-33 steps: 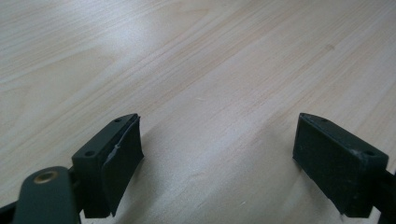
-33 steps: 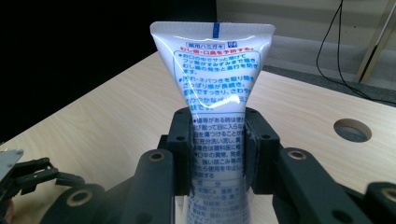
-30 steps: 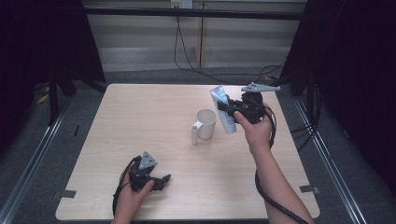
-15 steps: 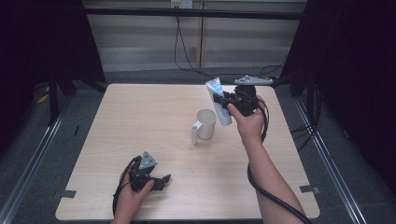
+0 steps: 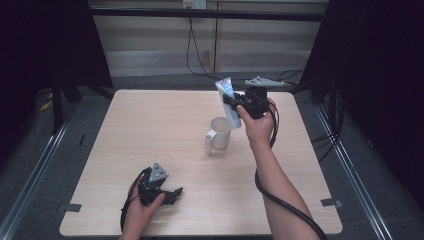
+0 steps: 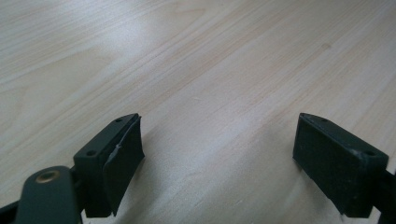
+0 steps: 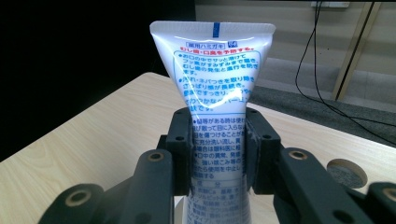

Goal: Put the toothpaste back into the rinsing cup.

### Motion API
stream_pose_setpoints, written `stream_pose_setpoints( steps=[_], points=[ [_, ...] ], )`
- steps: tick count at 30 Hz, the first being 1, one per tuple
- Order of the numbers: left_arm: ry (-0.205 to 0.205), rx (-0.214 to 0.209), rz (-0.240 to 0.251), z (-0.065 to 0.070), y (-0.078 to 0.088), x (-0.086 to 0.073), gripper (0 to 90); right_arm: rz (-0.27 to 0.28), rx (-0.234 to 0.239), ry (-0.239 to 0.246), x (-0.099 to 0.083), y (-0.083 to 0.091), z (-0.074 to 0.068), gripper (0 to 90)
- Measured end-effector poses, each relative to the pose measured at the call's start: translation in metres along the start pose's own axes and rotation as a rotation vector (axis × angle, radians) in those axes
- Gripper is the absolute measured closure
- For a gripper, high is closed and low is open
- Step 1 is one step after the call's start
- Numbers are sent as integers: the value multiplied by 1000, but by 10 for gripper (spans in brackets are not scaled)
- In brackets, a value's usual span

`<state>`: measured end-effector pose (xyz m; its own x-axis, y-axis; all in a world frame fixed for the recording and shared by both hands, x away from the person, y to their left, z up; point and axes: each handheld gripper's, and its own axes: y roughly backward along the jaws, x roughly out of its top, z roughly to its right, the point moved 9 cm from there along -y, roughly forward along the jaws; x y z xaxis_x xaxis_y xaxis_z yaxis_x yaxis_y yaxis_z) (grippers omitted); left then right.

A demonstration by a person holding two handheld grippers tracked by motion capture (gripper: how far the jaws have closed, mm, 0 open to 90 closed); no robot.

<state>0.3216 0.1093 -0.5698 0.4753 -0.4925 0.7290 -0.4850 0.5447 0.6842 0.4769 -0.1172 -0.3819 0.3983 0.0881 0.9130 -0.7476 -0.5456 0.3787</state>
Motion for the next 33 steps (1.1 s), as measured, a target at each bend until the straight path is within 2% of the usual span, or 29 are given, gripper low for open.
stream_pose_setpoints(
  steps=[13,33],
  points=[
    [-4,5,-3,0,0,0,157,3,-14,9,-2,-16,-3,673],
    [0,3,0,1,0,0,157,-8,-17,16,-9,-26,-5,670]
  ],
)
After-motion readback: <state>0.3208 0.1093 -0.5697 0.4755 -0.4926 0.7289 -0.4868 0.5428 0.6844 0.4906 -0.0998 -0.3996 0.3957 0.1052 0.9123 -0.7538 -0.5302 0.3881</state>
